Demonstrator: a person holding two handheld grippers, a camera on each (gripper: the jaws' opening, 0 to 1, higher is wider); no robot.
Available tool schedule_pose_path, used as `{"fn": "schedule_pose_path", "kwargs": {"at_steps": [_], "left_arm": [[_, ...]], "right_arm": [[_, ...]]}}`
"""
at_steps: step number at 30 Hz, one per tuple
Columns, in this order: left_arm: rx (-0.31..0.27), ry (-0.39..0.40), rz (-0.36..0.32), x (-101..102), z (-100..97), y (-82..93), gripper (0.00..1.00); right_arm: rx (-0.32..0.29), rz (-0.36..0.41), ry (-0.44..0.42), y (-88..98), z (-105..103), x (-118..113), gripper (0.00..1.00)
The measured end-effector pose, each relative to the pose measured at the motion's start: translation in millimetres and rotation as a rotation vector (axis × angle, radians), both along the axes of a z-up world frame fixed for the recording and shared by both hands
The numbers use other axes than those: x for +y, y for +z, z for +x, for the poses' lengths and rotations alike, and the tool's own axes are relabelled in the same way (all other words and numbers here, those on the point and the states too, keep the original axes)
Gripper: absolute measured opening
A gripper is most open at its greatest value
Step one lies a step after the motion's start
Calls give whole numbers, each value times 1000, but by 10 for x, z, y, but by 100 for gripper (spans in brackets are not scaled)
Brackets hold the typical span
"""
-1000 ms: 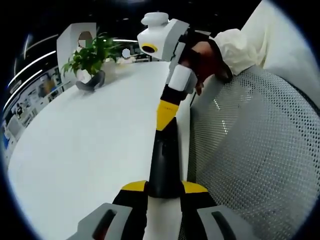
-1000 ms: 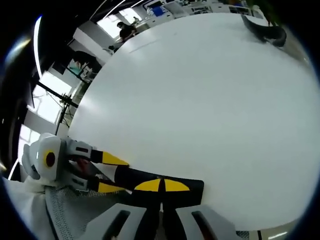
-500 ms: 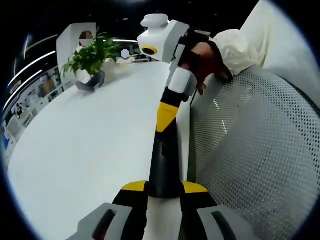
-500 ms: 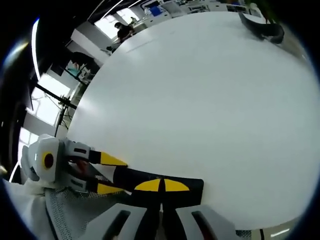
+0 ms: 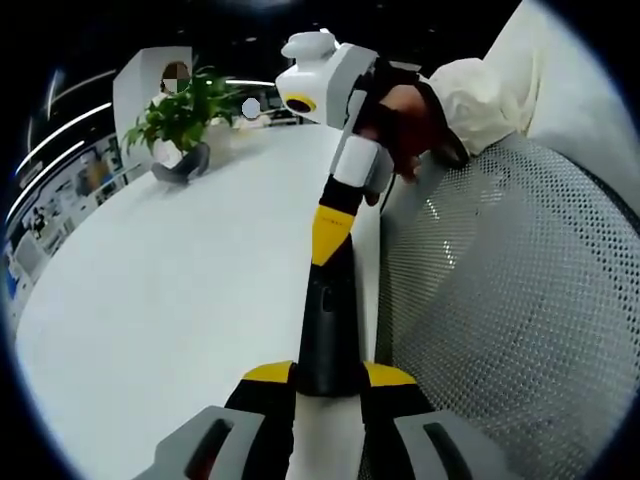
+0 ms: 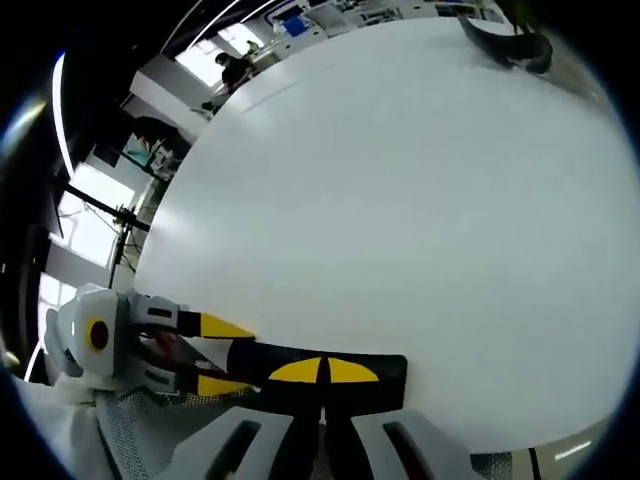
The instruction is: Press the specified remote control buttons in sequence, fully releasing each button before pressing the next.
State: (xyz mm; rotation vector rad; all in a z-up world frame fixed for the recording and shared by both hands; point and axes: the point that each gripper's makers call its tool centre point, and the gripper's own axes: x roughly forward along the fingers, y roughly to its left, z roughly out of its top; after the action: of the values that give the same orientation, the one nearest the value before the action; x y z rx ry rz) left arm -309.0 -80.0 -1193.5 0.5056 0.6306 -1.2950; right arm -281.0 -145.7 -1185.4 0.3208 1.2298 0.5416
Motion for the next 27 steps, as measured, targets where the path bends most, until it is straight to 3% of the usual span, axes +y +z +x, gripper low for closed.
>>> {"fn": "schedule_pose_path", "kwargs": {"at_steps": [7, 21, 27], "left_arm": [[1, -1, 0, 4, -3, 2, 24], [3, 2, -7, 9, -3, 2, 24], [4, 2, -9, 8, -3, 2, 24]], "right_arm": [[7, 19, -10, -1, 11, -6, 0], [103, 48, 14, 0, -117, 41, 0], [91, 35, 31, -8, -110, 55, 0]]}}
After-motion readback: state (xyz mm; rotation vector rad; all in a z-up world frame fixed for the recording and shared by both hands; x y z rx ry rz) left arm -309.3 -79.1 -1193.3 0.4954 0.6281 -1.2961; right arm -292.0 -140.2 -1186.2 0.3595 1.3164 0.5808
